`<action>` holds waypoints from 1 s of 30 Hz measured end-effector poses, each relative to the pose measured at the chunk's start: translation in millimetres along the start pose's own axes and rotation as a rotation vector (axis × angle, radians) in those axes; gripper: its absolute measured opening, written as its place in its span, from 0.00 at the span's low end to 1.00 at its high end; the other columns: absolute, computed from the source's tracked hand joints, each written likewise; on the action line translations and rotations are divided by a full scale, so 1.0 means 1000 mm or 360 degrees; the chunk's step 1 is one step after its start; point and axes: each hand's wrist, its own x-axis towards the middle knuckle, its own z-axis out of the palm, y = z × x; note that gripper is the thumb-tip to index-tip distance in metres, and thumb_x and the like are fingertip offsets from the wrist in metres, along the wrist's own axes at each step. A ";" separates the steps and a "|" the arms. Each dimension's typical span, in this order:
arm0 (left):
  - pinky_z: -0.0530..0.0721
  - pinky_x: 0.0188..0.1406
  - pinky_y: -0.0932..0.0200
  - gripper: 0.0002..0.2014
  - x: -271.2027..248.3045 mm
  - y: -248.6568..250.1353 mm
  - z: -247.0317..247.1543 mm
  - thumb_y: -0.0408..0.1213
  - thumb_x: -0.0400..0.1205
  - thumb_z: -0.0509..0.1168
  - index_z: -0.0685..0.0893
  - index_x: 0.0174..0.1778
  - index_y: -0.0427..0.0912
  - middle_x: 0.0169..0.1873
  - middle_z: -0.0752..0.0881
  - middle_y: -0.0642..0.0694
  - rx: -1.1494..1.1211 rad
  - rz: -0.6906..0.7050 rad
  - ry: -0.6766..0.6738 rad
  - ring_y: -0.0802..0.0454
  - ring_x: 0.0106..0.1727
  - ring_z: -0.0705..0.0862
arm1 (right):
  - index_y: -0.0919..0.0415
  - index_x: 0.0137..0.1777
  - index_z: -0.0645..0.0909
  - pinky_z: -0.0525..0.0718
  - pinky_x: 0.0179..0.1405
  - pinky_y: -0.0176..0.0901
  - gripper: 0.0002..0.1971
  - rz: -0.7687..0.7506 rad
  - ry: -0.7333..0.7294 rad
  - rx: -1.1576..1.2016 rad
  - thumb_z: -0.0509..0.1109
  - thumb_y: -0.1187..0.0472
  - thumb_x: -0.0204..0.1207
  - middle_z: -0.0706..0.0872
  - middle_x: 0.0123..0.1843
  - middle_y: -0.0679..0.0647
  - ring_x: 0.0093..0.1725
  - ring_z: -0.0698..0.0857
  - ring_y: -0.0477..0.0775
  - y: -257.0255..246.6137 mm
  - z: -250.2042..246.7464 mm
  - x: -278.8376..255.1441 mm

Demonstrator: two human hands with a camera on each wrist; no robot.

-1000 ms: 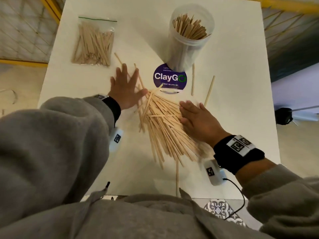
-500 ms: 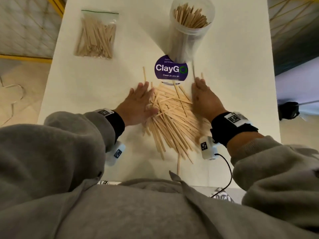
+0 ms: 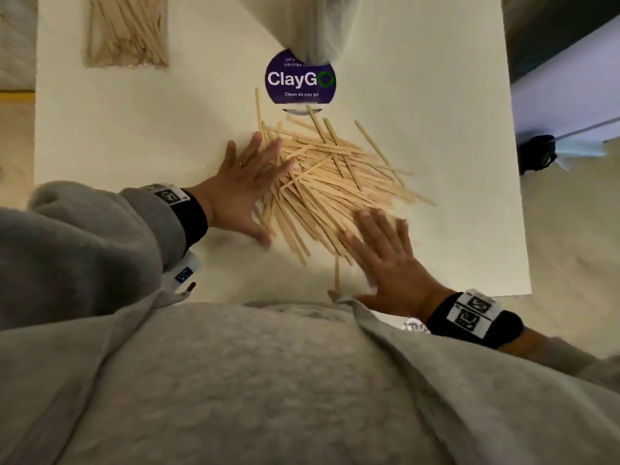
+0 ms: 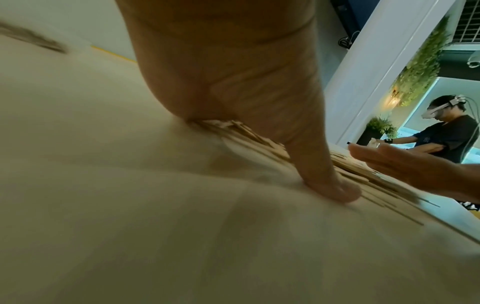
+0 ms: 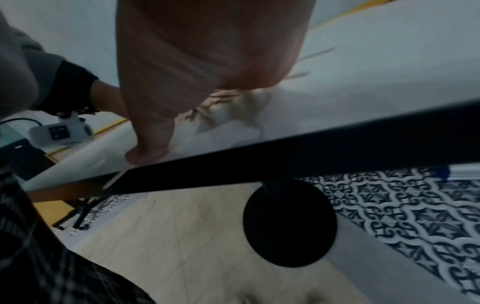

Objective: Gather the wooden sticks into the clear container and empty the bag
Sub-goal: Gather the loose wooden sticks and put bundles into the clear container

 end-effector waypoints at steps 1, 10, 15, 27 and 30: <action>0.30 0.74 0.29 0.67 0.003 0.002 0.001 0.82 0.54 0.59 0.28 0.79 0.55 0.79 0.24 0.45 -0.0009 -0.0010 0.0021 0.37 0.77 0.22 | 0.50 0.85 0.39 0.47 0.75 0.85 0.62 0.0040 0.0010 0.0031 0.66 0.21 0.61 0.37 0.87 0.62 0.84 0.36 0.70 -0.009 0.003 0.008; 0.40 0.72 0.20 0.63 0.022 0.020 0.002 0.84 0.58 0.50 0.36 0.82 0.50 0.83 0.36 0.39 -0.0279 -0.0297 0.0290 0.30 0.81 0.33 | 0.47 0.84 0.37 0.34 0.76 0.80 0.52 0.0554 0.0250 0.0341 0.59 0.26 0.70 0.34 0.86 0.60 0.84 0.32 0.69 -0.009 -0.037 0.103; 0.36 0.72 0.24 0.68 0.028 -0.008 -0.020 0.84 0.53 0.54 0.35 0.81 0.49 0.82 0.36 0.37 -0.0138 -0.0181 0.0233 0.28 0.79 0.31 | 0.46 0.84 0.34 0.31 0.77 0.70 0.67 0.0716 0.0270 0.0462 0.72 0.23 0.56 0.33 0.86 0.60 0.84 0.31 0.67 0.048 -0.070 0.112; 0.67 0.65 0.42 0.36 0.060 -0.005 -0.054 0.52 0.73 0.71 0.71 0.74 0.39 0.64 0.76 0.34 0.0059 -0.0241 0.0301 0.31 0.65 0.73 | 0.60 0.74 0.71 0.69 0.67 0.56 0.30 0.0511 0.0243 0.0370 0.73 0.55 0.72 0.74 0.67 0.64 0.68 0.71 0.69 0.046 -0.097 0.159; 0.65 0.64 0.43 0.26 0.055 -0.005 -0.056 0.48 0.76 0.69 0.77 0.67 0.38 0.60 0.78 0.36 0.0145 -0.0342 0.0324 0.33 0.64 0.73 | 0.65 0.66 0.75 0.72 0.61 0.59 0.22 0.0438 0.0204 0.0293 0.68 0.53 0.77 0.77 0.63 0.67 0.62 0.74 0.71 0.042 -0.101 0.165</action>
